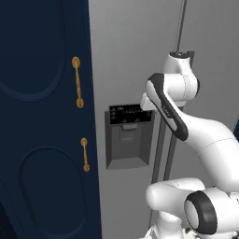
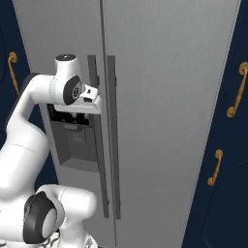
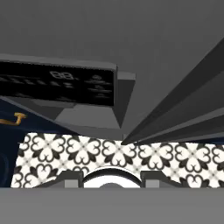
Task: Grab a lemon wedge from the fridge and one ice cube from the ice bowl, and put them in the glass of lemonade.
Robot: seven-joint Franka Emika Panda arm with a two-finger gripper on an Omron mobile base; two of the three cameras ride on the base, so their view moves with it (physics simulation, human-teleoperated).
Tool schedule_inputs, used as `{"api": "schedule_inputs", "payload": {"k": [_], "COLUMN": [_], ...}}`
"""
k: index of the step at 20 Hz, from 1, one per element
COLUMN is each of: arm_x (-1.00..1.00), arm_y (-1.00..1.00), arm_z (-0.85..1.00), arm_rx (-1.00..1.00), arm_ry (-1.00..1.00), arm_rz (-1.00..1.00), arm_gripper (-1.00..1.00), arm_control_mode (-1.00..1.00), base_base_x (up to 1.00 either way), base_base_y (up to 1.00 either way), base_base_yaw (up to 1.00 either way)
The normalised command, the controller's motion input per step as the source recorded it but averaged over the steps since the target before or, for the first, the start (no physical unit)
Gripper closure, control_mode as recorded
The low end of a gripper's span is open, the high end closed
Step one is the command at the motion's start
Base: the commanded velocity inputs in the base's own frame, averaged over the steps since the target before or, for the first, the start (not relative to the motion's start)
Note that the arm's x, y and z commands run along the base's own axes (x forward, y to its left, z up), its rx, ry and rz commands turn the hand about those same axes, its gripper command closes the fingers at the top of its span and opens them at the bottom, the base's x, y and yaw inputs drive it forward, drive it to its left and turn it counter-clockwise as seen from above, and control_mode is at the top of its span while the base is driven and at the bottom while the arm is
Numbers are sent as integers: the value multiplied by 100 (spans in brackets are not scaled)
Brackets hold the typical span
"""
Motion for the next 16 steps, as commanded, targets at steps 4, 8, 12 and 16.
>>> {"api": "schedule_inputs", "payload": {"k": [4,8,12,16], "arm_x": [-40,-49,-22,-1], "arm_y": [-5,-11,-11,0], "arm_z": [0,-20,-32,-10], "arm_rx": [3,5,2,0], "arm_ry": [0,2,12,4], "arm_rz": [-1,-4,-4,0], "arm_gripper": [-100,-100,-100,-100], "arm_control_mode": [-100,-100,-100,-100], "base_base_x": [0,0,0,0], "base_base_y": [0,0,0,0], "base_base_yaw": [0,0,0,0]}}
